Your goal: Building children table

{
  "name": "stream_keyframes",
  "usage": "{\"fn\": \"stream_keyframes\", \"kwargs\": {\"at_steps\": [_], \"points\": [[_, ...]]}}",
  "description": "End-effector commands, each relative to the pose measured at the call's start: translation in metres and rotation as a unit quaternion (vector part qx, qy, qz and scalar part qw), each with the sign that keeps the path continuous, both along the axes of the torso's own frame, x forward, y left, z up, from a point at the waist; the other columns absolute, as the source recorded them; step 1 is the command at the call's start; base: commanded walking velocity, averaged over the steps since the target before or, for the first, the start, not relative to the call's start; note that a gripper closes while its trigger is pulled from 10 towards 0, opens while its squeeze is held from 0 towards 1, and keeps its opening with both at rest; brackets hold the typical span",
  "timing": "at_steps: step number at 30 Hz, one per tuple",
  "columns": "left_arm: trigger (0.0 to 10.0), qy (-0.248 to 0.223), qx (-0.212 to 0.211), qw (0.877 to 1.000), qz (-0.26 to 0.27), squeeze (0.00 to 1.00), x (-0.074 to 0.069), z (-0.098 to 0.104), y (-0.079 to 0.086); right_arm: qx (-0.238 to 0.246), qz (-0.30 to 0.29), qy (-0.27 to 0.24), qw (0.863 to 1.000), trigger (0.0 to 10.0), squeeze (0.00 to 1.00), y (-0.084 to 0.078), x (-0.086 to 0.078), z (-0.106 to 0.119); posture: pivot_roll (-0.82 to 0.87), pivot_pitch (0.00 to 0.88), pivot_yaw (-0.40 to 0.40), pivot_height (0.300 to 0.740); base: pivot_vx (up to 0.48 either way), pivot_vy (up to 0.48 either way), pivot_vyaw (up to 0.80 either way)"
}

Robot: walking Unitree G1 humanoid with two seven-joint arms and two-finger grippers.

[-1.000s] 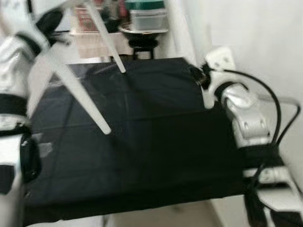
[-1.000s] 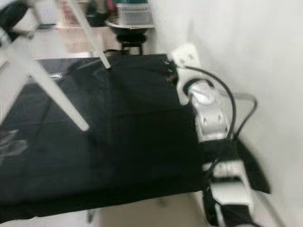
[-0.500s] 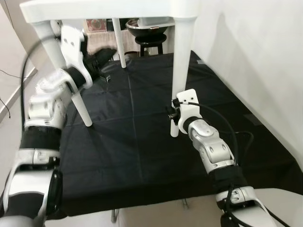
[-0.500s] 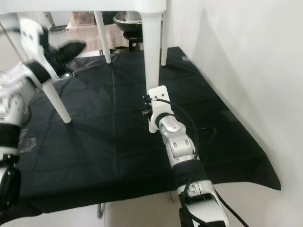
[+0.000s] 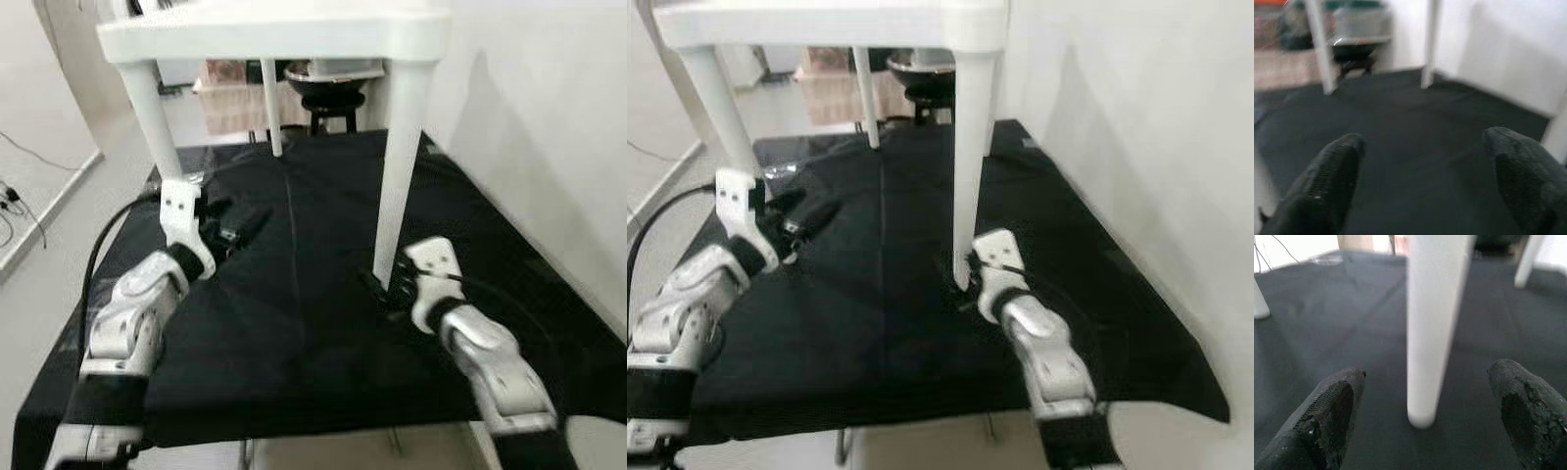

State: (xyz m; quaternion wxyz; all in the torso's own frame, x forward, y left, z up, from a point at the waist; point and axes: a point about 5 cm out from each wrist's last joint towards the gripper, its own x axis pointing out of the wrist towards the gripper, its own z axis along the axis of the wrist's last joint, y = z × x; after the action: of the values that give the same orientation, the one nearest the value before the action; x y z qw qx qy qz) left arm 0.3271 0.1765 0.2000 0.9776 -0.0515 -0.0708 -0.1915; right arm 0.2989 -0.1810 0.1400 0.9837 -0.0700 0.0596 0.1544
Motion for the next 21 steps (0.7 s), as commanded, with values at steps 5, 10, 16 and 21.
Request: {"fn": "stream_keyframes", "kwargs": {"at_steps": [5,10,16,21], "points": [[10.0,0.047,0.039,0.998,0.033,1.0,-0.021,-0.037,-0.007,-0.001,-0.036,-0.009,0.999,10.0,1.0,-0.003,-0.021,-0.006,-0.13,0.0,0.051,0.74,0.0,0.0,0.0],[10.0,0.086,0.048,0.994,0.049,0.0,-0.036,-0.059,-0.007,-0.023,-0.052,0.013,0.998,10.0,0.31,-0.004,-0.034,-0.019,-0.12,0.0,0.044,0.74,0.0,0.0,0.0],[10.0,0.129,0.05,0.985,0.101,0.0,-0.044,-0.077,-0.005,-0.02,-0.048,0.003,0.999,10.0,0.0,-0.004,-0.032,-0.011,-0.13,0.0,0.035,0.74,0.0,0.0,0.0],[10.0,0.14,0.033,0.984,0.106,0.0,-0.039,-0.079,-0.008,-0.03,-0.054,-0.003,0.998,10.0,0.0,-0.006,-0.024,-0.007,-0.13,0.0,0.03,0.74,0.0,0.0,0.0]]}}
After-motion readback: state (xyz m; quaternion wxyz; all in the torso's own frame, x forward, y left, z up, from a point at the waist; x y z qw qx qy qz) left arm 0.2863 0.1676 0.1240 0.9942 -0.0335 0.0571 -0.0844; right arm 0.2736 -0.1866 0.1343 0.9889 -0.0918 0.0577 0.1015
